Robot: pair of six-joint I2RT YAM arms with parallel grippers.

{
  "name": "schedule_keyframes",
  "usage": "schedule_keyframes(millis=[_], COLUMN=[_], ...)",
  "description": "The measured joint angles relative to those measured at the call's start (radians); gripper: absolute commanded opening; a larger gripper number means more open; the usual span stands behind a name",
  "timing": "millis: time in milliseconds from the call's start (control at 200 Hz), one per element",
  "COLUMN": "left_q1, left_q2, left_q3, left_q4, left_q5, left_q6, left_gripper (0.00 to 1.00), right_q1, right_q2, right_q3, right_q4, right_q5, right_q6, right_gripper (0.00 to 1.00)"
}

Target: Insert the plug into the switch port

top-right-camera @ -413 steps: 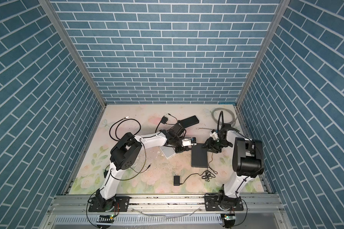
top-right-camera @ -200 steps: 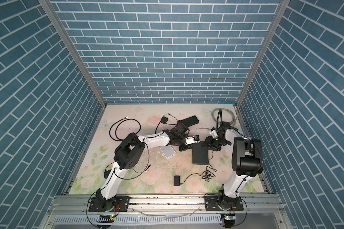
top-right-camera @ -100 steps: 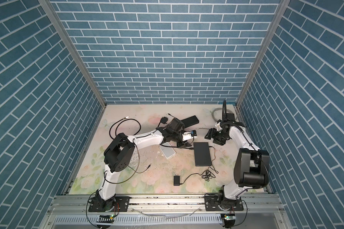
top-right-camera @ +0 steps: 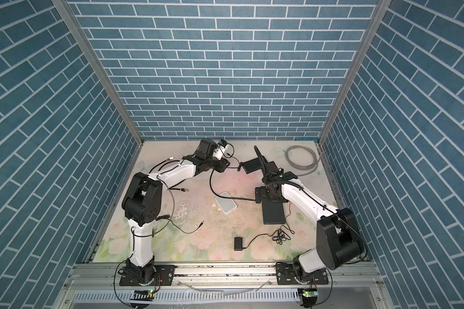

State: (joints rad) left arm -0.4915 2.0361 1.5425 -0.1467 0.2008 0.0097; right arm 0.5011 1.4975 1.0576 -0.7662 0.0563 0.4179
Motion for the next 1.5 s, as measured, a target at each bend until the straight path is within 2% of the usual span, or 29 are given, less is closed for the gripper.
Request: schedule_keyframes(millis=[215, 380, 565, 665, 785, 1080, 1280, 1500], left_q1=[0.003, 0.01, 0.011, 0.011, 0.011, 0.011, 0.013, 0.014], left_q2=[-0.058, -0.076, -0.078, -0.078, -0.078, -0.076, -0.029, 0.057], left_q3=[-0.053, -0.062, -0.062, -0.062, -0.058, -0.002, 0.076, 0.169], left_q4=[-0.007, -0.012, -0.015, -0.013, -0.015, -0.029, -0.084, -0.129], left_q5=[-0.038, -0.048, -0.043, -0.039, -0.038, -0.114, -0.203, -0.211], left_q6=[-0.067, -0.073, -0.073, -0.074, -0.081, -0.105, -0.127, -0.124], left_gripper=[0.52, 0.52, 0.51, 0.51, 0.51, 0.52, 0.5, 0.51], right_q1=[0.088, 0.079, -0.066, -0.151, -0.202, -0.378, -0.426, -0.418], right_q2=[0.165, 0.232, 0.204, 0.186, 0.182, 0.178, 0.178, 0.167], right_q3=[0.001, 0.001, -0.027, -0.04, -0.046, -0.066, -0.042, 0.025], right_q4=[-0.041, -0.085, -0.084, -0.092, -0.102, -0.114, -0.14, -0.142], right_q5=[0.143, 0.206, 0.201, 0.201, 0.199, 0.195, 0.206, 0.189], right_q6=[0.037, 0.085, 0.11, 0.108, 0.085, 0.026, -0.051, -0.092], right_gripper=[0.98, 0.93, 0.88, 0.88, 0.89, 0.89, 0.89, 0.86])
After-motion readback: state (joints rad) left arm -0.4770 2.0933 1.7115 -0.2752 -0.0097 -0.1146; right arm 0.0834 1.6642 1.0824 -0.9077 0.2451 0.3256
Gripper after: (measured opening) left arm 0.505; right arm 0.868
